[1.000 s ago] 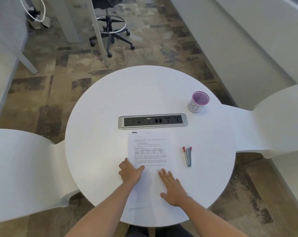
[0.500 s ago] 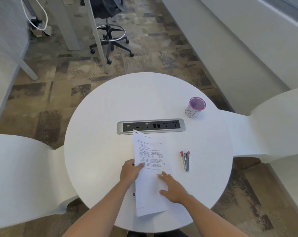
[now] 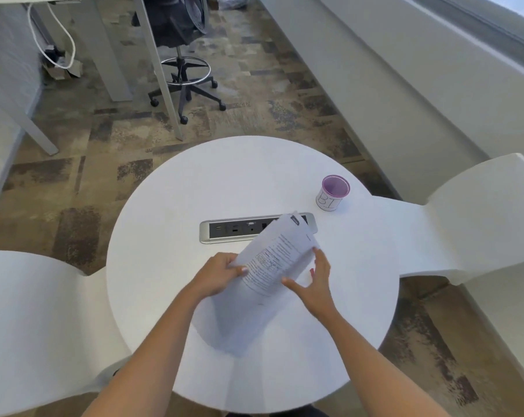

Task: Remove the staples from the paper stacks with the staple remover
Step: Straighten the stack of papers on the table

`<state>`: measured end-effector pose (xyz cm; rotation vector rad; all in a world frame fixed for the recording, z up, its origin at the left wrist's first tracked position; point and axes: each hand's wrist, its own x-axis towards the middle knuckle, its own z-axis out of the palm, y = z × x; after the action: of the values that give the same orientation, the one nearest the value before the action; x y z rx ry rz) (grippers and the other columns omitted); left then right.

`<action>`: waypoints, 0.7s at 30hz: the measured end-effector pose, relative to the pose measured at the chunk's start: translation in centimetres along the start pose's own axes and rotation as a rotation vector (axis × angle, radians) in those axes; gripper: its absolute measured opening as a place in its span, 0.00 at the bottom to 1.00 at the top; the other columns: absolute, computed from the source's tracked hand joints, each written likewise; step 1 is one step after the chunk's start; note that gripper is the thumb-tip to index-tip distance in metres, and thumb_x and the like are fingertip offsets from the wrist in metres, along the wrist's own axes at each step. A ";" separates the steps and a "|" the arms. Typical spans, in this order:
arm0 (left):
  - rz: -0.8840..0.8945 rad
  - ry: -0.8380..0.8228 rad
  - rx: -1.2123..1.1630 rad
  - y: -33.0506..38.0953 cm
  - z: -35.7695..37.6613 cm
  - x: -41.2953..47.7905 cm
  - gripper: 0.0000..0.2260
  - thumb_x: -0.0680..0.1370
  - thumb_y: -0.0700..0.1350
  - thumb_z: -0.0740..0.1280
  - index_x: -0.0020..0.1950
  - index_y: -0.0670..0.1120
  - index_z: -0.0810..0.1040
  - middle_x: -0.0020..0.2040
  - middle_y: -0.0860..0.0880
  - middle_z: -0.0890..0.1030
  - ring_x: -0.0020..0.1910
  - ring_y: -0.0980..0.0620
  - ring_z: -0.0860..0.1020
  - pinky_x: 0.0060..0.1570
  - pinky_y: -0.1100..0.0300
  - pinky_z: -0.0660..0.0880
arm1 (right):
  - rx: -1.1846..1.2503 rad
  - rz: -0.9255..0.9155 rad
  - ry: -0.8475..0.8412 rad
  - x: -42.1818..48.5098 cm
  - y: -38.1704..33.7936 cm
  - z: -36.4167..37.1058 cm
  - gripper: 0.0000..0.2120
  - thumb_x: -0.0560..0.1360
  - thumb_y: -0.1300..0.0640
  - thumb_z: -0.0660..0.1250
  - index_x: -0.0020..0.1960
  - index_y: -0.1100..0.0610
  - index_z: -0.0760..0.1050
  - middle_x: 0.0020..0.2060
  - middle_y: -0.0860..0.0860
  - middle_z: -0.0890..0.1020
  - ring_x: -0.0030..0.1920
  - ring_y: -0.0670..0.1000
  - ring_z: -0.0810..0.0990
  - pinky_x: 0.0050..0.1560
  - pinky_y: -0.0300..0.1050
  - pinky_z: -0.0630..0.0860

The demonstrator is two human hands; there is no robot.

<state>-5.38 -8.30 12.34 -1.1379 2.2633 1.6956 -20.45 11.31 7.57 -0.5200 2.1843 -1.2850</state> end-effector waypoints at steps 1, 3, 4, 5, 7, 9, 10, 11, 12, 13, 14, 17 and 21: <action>0.016 -0.025 0.043 0.6 -0.5 -0.1 0.06 0.76 0.46 0.71 0.41 0.46 0.81 0.41 0.47 0.84 0.39 0.48 0.80 0.44 0.55 0.74 | 0.004 -0.017 0.048 0.2 -0.8 -0.6 0.53 0.63 0.44 0.79 0.78 0.48 0.51 0.74 0.40 0.57 0.74 0.45 0.59 0.73 0.52 0.61; 0.049 -0.081 0.132 1.7 -1.4 -0.3 0.07 0.76 0.48 0.71 0.41 0.46 0.81 0.41 0.47 0.85 0.40 0.48 0.81 0.46 0.53 0.75 | 0.056 -0.027 0.073 0.4 -2.2 -2.0 0.47 0.63 0.43 0.79 0.75 0.44 0.58 0.70 0.33 0.65 0.68 0.41 0.67 0.68 0.45 0.66; 0.064 -0.111 0.151 2.1 -1.7 -0.5 0.08 0.76 0.49 0.71 0.41 0.45 0.80 0.39 0.48 0.84 0.39 0.48 0.80 0.44 0.53 0.74 | 0.107 -0.033 0.038 0.5 -2.7 -2.7 0.39 0.65 0.44 0.79 0.71 0.44 0.65 0.65 0.31 0.71 0.65 0.40 0.71 0.65 0.42 0.69; 0.076 -0.132 0.165 2.4 -1.9 -0.6 0.09 0.76 0.49 0.71 0.40 0.44 0.80 0.38 0.49 0.83 0.38 0.48 0.79 0.43 0.54 0.73 | 0.163 -0.035 -0.014 0.6 -2.8 -3.3 0.28 0.68 0.47 0.77 0.64 0.47 0.73 0.60 0.34 0.78 0.61 0.41 0.76 0.63 0.43 0.73; 0.090 -0.123 0.220 2.7 -2.2 -0.7 0.08 0.75 0.50 0.71 0.42 0.47 0.81 0.40 0.52 0.83 0.40 0.49 0.80 0.44 0.54 0.73 | 0.264 -0.010 -0.095 0.2 -2.8 -4.1 0.10 0.72 0.52 0.74 0.52 0.52 0.81 0.51 0.46 0.85 0.54 0.48 0.83 0.56 0.46 0.80; 0.085 -0.044 0.294 2.5 -2.2 -0.5 0.03 0.75 0.52 0.71 0.45 0.55 0.82 0.45 0.55 0.85 0.46 0.51 0.82 0.48 0.55 0.74 | 0.323 0.030 -0.106 -0.6 -2.4 -4.5 0.05 0.74 0.56 0.73 0.49 0.56 0.82 0.48 0.51 0.87 0.50 0.51 0.85 0.46 0.40 0.81; 0.071 0.005 0.318 2.3 -2.1 -0.3 0.03 0.75 0.54 0.71 0.48 0.57 0.82 0.48 0.58 0.84 0.48 0.52 0.81 0.48 0.55 0.74 | 0.326 0.050 -0.101 -0.9 -2.1 -4.5 0.05 0.74 0.58 0.72 0.49 0.57 0.82 0.47 0.52 0.87 0.49 0.52 0.85 0.44 0.38 0.81; 0.056 0.054 0.338 2.1 -1.8 -0.2 0.07 0.74 0.55 0.72 0.51 0.58 0.82 0.50 0.60 0.82 0.50 0.53 0.80 0.48 0.57 0.73 | 0.318 0.070 -0.091 -1.2 -1.7 -4.4 0.05 0.75 0.59 0.72 0.50 0.59 0.82 0.47 0.53 0.87 0.48 0.52 0.86 0.42 0.38 0.81; 0.052 0.103 0.357 1.8 -1.5 0.0 0.10 0.74 0.55 0.72 0.54 0.58 0.81 0.51 0.60 0.81 0.50 0.53 0.79 0.46 0.58 0.71 | 0.303 0.089 -0.081 -1.4 -1.3 -4.1 0.05 0.75 0.59 0.71 0.50 0.59 0.82 0.48 0.54 0.86 0.48 0.53 0.86 0.43 0.40 0.82; 0.065 0.145 0.383 1.5 -1.1 0.3 0.10 0.74 0.56 0.72 0.55 0.58 0.81 0.50 0.59 0.80 0.49 0.52 0.79 0.44 0.59 0.70 | 0.278 0.104 -0.066 -1.4 -0.9 -3.8 0.05 0.75 0.59 0.71 0.50 0.58 0.82 0.48 0.54 0.86 0.48 0.53 0.86 0.44 0.42 0.82; 0.089 0.182 0.407 1.2 -0.6 0.6 0.10 0.74 0.56 0.72 0.54 0.58 0.81 0.49 0.57 0.82 0.47 0.50 0.79 0.41 0.60 0.69 | 0.243 0.118 -0.044 -1.4 -0.4 -3.3 0.04 0.76 0.59 0.71 0.50 0.56 0.82 0.48 0.53 0.86 0.49 0.53 0.85 0.46 0.44 0.82; 0.165 0.262 0.519 0.2 0.8 1.7 0.10 0.76 0.55 0.70 0.55 0.55 0.81 0.50 0.51 0.85 0.46 0.46 0.80 0.46 0.58 0.69 | 0.131 0.165 0.008 -1.0 1.1 -2.1 0.08 0.76 0.58 0.70 0.54 0.53 0.81 0.47 0.51 0.86 0.51 0.54 0.83 0.53 0.50 0.81; 0.210 0.294 0.644 -1.6 2.4 2.9 0.22 0.77 0.51 0.69 0.70 0.53 0.71 0.64 0.51 0.78 0.63 0.47 0.73 0.62 0.51 0.65 | 0.018 0.245 0.017 -0.4 2.5 -0.9 0.07 0.76 0.57 0.69 0.53 0.54 0.81 0.42 0.48 0.85 0.45 0.53 0.82 0.51 0.49 0.80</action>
<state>-7.32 -7.84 8.81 -1.0591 2.8688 0.7424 -20.83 13.32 5.79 -0.2264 2.1703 -1.1788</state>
